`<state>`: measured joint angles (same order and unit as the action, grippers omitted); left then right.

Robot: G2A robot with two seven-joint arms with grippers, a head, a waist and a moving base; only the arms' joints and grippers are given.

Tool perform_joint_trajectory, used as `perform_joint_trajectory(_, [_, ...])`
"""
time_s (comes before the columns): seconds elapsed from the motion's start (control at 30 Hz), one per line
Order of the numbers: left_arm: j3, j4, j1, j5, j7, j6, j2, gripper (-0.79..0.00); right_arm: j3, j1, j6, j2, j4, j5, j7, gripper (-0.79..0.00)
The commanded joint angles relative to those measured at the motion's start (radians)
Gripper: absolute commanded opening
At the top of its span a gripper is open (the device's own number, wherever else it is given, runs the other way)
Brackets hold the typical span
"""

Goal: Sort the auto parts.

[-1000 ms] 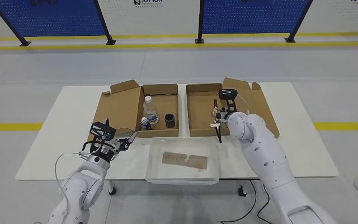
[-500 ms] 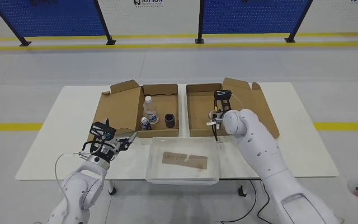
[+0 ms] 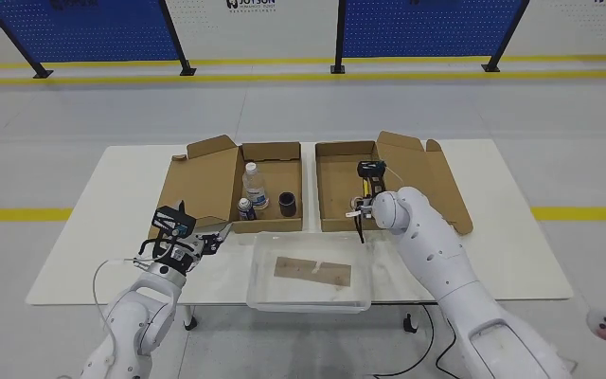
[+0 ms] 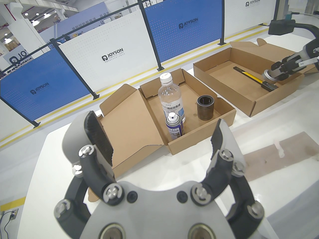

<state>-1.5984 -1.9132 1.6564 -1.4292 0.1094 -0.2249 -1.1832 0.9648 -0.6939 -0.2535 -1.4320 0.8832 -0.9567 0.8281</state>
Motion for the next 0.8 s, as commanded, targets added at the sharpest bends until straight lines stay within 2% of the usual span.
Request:
perform_joint_trajectory(0.0, [0.000,0.000,0.000,0.000,0.000,0.000,0.000,0.000,-0.002,0.004,0.006,-0.002,-0.013,0.001,0.001,-0.785])
perform_joint_trajectory(0.4, [0.000,0.000,0.000,0.000,0.000,0.000,0.000,0.000,-0.002,0.022,0.018,-0.013,-0.063,0.005,0.003,-0.785])
perform_joint_trajectory(0.63, [0.000,0.000,0.000,0.000,0.000,0.000,0.000,0.000,0.002,0.031,0.040,-0.016,-0.078,0.009,0.007,-0.613])
perform_joint_trajectory(0.77, [0.000,0.000,0.000,0.000,0.000,0.000,0.000,0.000,0.005,0.035,0.060,-0.016,-0.080,0.011,0.005,-0.600])
